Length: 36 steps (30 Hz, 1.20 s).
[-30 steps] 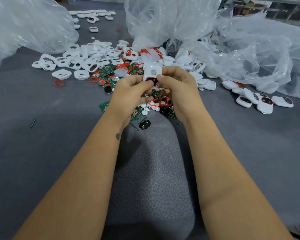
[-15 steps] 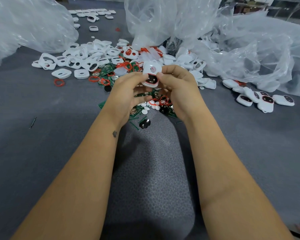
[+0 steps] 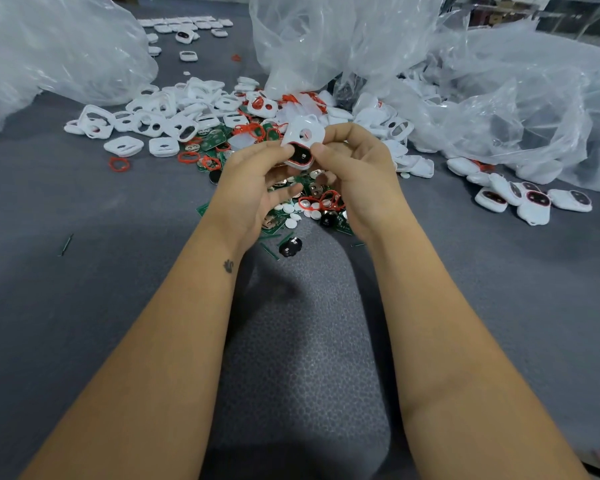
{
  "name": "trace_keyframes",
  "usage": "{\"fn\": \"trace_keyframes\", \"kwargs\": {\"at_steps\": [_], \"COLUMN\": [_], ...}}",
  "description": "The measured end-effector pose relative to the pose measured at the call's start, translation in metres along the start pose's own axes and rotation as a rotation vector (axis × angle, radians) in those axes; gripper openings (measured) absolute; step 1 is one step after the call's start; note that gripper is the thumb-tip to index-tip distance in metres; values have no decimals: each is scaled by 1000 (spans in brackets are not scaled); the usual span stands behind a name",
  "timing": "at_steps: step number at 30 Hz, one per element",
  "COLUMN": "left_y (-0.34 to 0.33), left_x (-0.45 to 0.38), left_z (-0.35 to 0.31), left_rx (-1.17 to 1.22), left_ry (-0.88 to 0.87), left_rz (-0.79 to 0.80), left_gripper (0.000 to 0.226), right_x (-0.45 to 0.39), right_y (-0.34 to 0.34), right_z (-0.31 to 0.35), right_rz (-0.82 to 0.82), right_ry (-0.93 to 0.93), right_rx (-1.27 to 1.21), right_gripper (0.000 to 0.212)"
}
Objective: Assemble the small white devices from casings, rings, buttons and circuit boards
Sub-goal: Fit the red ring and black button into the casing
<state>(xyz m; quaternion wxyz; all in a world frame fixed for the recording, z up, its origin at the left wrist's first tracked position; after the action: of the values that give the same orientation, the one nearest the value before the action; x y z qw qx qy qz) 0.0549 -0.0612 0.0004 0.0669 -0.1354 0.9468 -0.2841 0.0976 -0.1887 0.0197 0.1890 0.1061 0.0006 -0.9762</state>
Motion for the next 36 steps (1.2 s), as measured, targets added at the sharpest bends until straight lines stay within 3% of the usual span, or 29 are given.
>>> {"fn": "trace_keyframes", "kwargs": {"at_steps": [4, 7, 11, 18, 21, 26, 32, 36], "left_y": [3, 0, -9, 10, 17, 20, 16, 13], "left_x": [0, 3, 7, 2, 0, -1, -3, -3], "left_z": [-1, 3, 4, -8, -13, -12, -9, -7], "left_rx": [65, 63, 59, 135, 157, 118, 9, -7], "left_ry": [-76, -63, -83, -167, -226, -262, -288, -285], "left_rz": [-91, -74, 67, -243, -380, -426, -390, -342], "left_gripper": [14, 27, 23, 28, 26, 24, 19, 21], "right_x": [1, 2, 5, 9, 8, 7, 5, 4], "right_y": [1, -4, -17, -18, -10, -15, -16, -9], "right_z": [1, 3, 0, 9, 15, 3, 0, 2], "right_rz": [-182, -280, -160, 14, 62, 405, 372, 180], "right_ry": [91, 192, 264, 230, 261, 139, 178, 138], "right_rx": [170, 404, 592, 462, 738, 1198, 1224, 871], "right_gripper": [20, 22, 25, 31, 19, 5, 15, 11]}}
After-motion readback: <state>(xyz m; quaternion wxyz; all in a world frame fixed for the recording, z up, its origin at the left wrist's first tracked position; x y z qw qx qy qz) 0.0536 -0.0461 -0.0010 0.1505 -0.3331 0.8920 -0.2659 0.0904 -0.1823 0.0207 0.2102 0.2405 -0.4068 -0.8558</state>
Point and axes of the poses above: each hand's wrist, its own x-axis away from the middle knuckle, its own y-axis out of the back of the hand, z = x × y, the point moved 3 cm from there along -x, towards the middle knuckle, and after that the axes turned 12 degrees about x, right-handed, at the moved point
